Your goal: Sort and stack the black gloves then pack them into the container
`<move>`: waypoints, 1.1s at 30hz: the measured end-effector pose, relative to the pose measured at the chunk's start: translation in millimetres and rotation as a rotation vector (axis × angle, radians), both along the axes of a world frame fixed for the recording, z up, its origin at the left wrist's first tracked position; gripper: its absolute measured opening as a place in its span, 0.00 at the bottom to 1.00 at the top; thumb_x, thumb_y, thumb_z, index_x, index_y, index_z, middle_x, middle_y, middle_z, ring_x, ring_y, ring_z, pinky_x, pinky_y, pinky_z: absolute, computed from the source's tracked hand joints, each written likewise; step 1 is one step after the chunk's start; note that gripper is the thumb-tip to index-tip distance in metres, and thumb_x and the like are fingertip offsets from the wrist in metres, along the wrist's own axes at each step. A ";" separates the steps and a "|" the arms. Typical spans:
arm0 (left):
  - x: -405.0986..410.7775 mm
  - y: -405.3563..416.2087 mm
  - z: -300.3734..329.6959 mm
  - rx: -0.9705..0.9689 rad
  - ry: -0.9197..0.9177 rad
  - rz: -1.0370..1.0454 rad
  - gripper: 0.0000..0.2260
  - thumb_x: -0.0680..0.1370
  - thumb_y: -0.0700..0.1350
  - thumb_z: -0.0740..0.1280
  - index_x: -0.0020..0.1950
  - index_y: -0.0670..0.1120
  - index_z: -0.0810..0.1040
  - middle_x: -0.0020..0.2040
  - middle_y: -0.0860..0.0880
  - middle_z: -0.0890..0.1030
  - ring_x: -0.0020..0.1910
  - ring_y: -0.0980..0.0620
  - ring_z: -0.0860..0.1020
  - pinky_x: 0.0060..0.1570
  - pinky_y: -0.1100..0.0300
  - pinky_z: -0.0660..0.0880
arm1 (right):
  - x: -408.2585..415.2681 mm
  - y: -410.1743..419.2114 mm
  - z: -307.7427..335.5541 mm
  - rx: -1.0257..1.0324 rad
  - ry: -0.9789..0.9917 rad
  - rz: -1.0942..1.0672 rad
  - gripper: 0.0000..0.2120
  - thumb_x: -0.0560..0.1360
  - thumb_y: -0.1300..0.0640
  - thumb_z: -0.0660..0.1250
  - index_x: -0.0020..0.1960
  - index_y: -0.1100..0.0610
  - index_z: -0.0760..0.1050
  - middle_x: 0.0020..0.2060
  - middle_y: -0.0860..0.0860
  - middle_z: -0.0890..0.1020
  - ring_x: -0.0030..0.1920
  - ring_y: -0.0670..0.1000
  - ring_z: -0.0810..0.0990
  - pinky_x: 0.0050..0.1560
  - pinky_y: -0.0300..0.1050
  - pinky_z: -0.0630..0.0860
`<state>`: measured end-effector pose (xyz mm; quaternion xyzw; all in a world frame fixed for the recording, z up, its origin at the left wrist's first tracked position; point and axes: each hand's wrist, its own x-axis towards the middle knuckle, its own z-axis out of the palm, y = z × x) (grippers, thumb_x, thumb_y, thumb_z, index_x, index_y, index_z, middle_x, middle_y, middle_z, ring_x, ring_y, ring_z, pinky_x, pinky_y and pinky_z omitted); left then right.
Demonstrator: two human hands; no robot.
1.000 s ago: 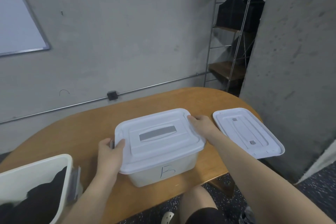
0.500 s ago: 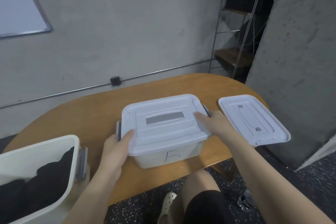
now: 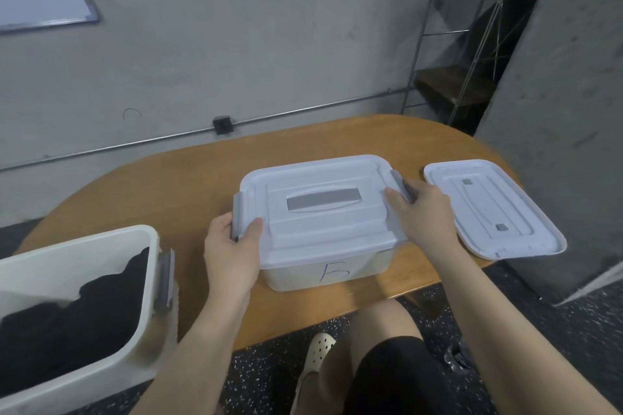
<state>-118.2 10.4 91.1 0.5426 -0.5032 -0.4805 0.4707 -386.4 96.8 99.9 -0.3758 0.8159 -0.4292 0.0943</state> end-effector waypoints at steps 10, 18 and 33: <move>-1.5 -0.6 -3.4 -0.080 -0.025 0.010 0.12 0.79 0.41 0.71 0.54 0.59 0.76 0.53 0.55 0.84 0.54 0.52 0.83 0.57 0.51 0.79 | 1.3 -1.3 1.1 -0.037 0.090 -0.025 0.18 0.79 0.51 0.68 0.53 0.69 0.79 0.43 0.65 0.83 0.45 0.65 0.80 0.42 0.54 0.78; -24.2 1.4 -2.8 -0.105 -0.112 0.040 0.10 0.81 0.45 0.68 0.60 0.55 0.72 0.49 0.62 0.78 0.48 0.62 0.77 0.43 0.62 0.71 | -18.6 -17.3 6.5 -0.021 -0.029 -0.032 0.14 0.77 0.49 0.71 0.46 0.60 0.81 0.36 0.54 0.82 0.41 0.58 0.79 0.39 0.51 0.74; -89.7 -48.2 -1.7 -0.031 -0.320 -0.017 0.15 0.84 0.47 0.61 0.68 0.44 0.67 0.59 0.44 0.78 0.53 0.42 0.76 0.50 0.52 0.70 | -114.7 35.8 -59.3 0.381 -0.013 -0.224 0.28 0.79 0.41 0.66 0.74 0.54 0.73 0.69 0.55 0.78 0.68 0.59 0.76 0.72 0.60 0.68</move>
